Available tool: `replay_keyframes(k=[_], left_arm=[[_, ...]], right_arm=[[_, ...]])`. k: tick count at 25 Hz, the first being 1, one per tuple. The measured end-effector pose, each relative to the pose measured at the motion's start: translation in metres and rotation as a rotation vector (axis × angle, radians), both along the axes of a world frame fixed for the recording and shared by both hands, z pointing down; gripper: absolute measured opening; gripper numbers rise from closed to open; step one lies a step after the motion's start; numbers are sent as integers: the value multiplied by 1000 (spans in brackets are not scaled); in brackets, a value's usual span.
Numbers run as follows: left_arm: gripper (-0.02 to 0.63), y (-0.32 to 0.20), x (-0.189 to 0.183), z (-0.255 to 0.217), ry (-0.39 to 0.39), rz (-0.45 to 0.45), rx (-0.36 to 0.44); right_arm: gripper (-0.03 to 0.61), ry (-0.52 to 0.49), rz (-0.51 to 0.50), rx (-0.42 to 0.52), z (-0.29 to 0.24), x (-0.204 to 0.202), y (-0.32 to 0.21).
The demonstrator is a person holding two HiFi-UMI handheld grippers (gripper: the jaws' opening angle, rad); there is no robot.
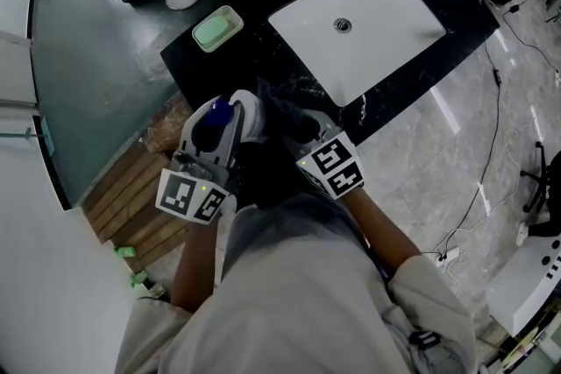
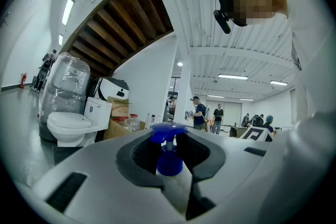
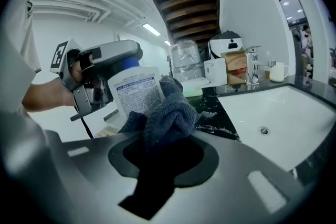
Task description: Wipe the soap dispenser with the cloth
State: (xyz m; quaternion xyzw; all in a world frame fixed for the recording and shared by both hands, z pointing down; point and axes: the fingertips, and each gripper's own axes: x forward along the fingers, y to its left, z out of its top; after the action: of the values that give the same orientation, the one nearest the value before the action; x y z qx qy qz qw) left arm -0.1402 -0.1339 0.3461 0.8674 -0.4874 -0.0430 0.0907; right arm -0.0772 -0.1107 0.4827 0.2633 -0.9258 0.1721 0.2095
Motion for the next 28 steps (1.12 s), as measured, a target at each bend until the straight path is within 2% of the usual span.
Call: replay_keyframes(k=[8, 13, 28], left_arm=[[89, -1, -3, 1, 14, -13, -11], [89, 0, -1, 0, 5, -12, -3], [89, 1, 3, 0, -5, -7, 8]], right_arm=[[94, 42, 3, -43, 13, 0, 7], [94, 68, 1, -34, 19, 2, 8], [94, 70, -22, -46, 10, -4, 14]])
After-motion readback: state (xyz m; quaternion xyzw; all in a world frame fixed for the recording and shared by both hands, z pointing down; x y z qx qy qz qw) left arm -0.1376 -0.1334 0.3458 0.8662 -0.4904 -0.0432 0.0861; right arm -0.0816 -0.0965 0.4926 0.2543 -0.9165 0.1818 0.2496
